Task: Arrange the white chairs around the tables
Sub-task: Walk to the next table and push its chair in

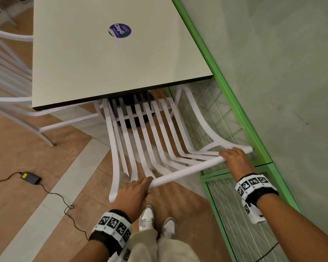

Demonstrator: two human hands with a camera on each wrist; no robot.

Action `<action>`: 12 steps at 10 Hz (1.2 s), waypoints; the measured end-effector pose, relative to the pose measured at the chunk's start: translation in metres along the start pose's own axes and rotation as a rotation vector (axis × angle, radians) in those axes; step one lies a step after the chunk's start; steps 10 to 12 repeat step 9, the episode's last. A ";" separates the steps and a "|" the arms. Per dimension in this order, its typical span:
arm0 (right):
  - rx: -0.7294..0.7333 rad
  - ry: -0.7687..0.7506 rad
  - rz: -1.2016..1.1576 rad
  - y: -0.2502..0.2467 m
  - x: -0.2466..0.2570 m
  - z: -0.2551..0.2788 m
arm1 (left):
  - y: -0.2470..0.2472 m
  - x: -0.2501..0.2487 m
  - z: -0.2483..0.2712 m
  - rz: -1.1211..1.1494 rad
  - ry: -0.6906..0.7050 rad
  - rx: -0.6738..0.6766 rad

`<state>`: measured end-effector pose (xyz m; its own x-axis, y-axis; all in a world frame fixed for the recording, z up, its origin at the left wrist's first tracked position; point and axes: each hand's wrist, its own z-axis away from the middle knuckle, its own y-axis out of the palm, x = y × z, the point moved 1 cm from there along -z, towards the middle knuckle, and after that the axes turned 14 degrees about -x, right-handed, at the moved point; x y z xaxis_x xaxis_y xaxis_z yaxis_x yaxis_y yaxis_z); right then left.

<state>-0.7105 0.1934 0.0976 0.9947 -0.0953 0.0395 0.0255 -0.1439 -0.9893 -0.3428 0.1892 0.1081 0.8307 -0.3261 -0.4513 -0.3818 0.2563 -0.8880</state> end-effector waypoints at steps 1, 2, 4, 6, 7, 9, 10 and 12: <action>0.009 0.018 0.019 0.001 -0.004 -0.002 | 0.003 -0.005 -0.001 0.012 0.018 -0.010; -0.005 0.023 0.011 0.005 -0.004 -0.002 | 0.001 -0.006 -0.001 0.021 0.011 -0.015; -0.054 0.041 -0.037 0.001 0.002 0.001 | 0.002 -0.005 0.002 0.042 -0.005 -0.043; -0.032 0.035 -0.031 -0.002 0.003 0.002 | -0.008 0.008 0.023 -0.015 -0.085 -0.109; 0.000 0.073 -0.011 0.002 0.003 0.006 | -0.018 0.026 0.048 -0.069 -0.154 -0.201; -0.065 0.298 -0.154 -0.011 0.048 0.051 | -0.017 0.095 0.109 0.020 -0.481 -0.117; -0.065 0.298 -0.154 -0.011 0.048 0.051 | -0.017 0.095 0.109 0.020 -0.481 -0.117; -0.065 0.298 -0.154 -0.011 0.048 0.051 | -0.017 0.095 0.109 0.020 -0.481 -0.117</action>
